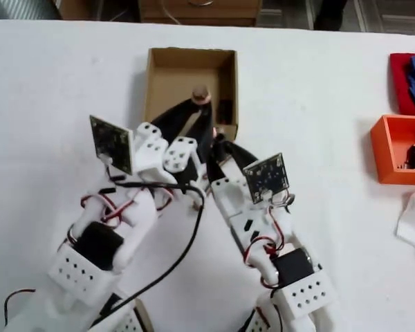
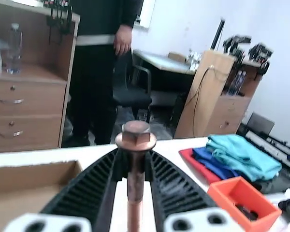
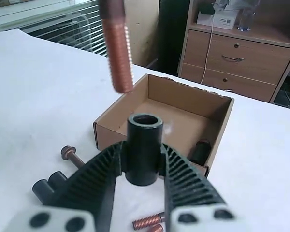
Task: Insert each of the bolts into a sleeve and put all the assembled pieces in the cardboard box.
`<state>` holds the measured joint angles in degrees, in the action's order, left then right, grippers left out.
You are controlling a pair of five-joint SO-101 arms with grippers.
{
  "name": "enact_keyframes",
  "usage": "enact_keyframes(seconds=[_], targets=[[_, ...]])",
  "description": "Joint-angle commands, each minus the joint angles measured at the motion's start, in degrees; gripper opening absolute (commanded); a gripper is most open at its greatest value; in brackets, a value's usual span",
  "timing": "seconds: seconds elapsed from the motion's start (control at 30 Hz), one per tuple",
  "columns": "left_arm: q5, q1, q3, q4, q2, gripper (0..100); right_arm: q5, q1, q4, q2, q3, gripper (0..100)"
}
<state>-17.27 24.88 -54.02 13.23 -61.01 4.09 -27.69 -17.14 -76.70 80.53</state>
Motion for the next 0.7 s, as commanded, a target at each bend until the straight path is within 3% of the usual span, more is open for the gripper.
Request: enact_keyframes(seconds=[0.0,0.5,0.67], targets=[[0.0,0.53,0.4,-2.46,1.23,3,-0.44,0.4,-0.13,-1.1,-0.88,2.2],[-0.18,0.62,0.48,-4.04,7.47,3,-0.44,0.75,0.13,-1.1,-0.88,2.2],[-0.26,1.05,0.48,-0.79,7.47,3,-0.44,0.75,0.13,-1.1,-0.88,2.2]])
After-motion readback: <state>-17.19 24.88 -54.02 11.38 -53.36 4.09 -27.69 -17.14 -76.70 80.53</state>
